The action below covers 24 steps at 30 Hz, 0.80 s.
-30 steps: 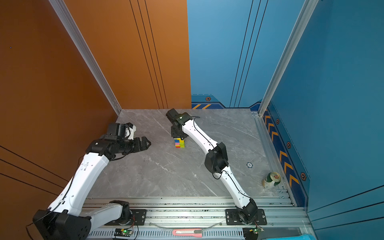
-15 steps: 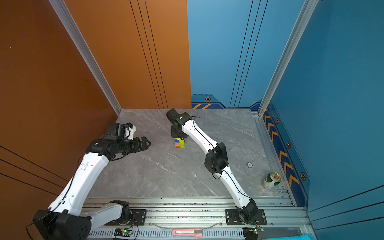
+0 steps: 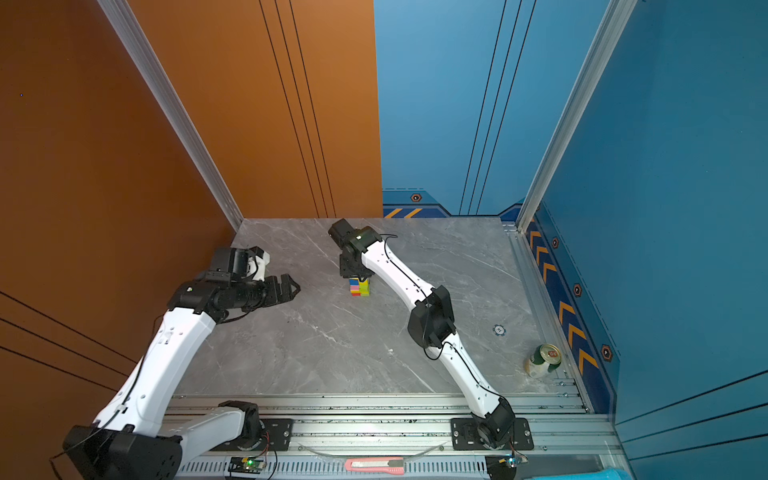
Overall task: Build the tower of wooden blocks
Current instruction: 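Open the right gripper to release the prism and raise it away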
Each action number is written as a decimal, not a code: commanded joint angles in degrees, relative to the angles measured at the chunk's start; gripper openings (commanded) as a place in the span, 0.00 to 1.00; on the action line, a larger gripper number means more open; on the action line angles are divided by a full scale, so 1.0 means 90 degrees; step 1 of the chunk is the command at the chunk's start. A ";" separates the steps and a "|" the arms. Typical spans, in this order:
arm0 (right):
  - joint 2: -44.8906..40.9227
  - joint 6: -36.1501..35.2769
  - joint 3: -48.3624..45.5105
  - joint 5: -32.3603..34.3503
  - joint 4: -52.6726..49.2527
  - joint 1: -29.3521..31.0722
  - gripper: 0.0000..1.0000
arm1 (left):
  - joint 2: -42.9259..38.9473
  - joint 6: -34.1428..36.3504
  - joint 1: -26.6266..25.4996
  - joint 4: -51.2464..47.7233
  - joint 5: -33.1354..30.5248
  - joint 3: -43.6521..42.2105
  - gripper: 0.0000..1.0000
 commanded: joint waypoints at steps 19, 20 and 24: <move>-0.0326 0.0305 -0.0036 0.0049 -0.0152 0.0152 0.45 | -0.0451 0.0036 0.0161 -0.0340 0.0114 -0.0110 0.98; -0.0324 0.0301 -0.0036 0.0045 -0.0152 0.0153 0.45 | -0.0468 0.0026 0.0164 -0.0347 0.0107 -0.0120 0.98; -0.0310 0.0325 -0.0045 0.0006 -0.0152 0.0174 0.45 | -0.0557 0.0001 0.0164 -0.0365 0.0106 -0.0161 0.98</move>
